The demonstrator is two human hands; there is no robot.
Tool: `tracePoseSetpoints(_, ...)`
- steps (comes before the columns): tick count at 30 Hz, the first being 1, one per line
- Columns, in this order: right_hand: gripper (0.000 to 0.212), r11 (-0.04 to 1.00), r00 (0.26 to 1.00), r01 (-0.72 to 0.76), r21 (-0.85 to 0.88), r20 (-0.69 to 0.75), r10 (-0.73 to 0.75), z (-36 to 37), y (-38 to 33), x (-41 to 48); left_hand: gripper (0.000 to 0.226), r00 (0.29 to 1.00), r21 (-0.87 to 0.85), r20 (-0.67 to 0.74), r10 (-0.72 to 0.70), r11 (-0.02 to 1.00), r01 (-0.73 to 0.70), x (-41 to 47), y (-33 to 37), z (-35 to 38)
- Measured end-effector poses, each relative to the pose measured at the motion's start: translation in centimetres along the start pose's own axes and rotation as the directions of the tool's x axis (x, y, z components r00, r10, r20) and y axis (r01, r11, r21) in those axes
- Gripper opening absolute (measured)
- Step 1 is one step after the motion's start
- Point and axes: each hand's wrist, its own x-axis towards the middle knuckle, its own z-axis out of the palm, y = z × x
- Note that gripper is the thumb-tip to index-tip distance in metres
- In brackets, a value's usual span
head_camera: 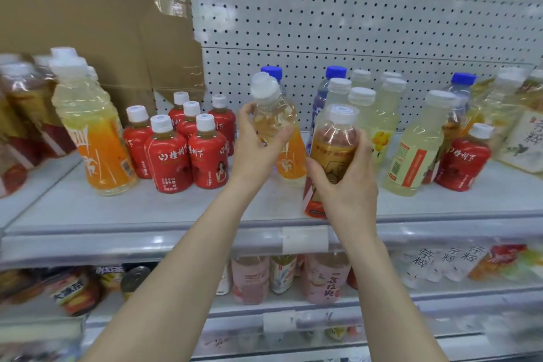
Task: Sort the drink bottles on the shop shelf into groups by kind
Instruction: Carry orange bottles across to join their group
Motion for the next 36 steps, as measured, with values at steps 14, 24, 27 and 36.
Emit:
tracePoseSetpoints(14,0.064,0.856,0.993,-0.054,0.513,0.12,-0.009,4.6,-9.2,-2.0,0.045,0.943,-0.143,-0.33,-0.029,0.99,-0.02,-8.0,4.7,-16.7)
tracePoseSetpoints(24,0.058,0.799,0.893,-0.096,0.594,0.406,-0.195,16.1,-21.8,-9.6,0.067,0.791,-0.104,-0.602,-0.114,0.993,0.063,-13.9,3.0,-34.5)
tracePoseSetpoints(27,0.063,0.803,0.871,-0.055,0.593,0.422,-0.252,19.5,-25.7,-10.9,0.072,0.752,-0.11,-0.645,-0.138,0.99,0.088,-14.5,2.7,-39.5)
tracePoseSetpoints(36,0.078,0.883,0.837,0.076,0.463,0.451,-0.308,30.5,-34.0,-13.3,0.066,0.821,-0.062,-0.554,-0.139,0.99,0.126,-14.7,1.9,-49.5)
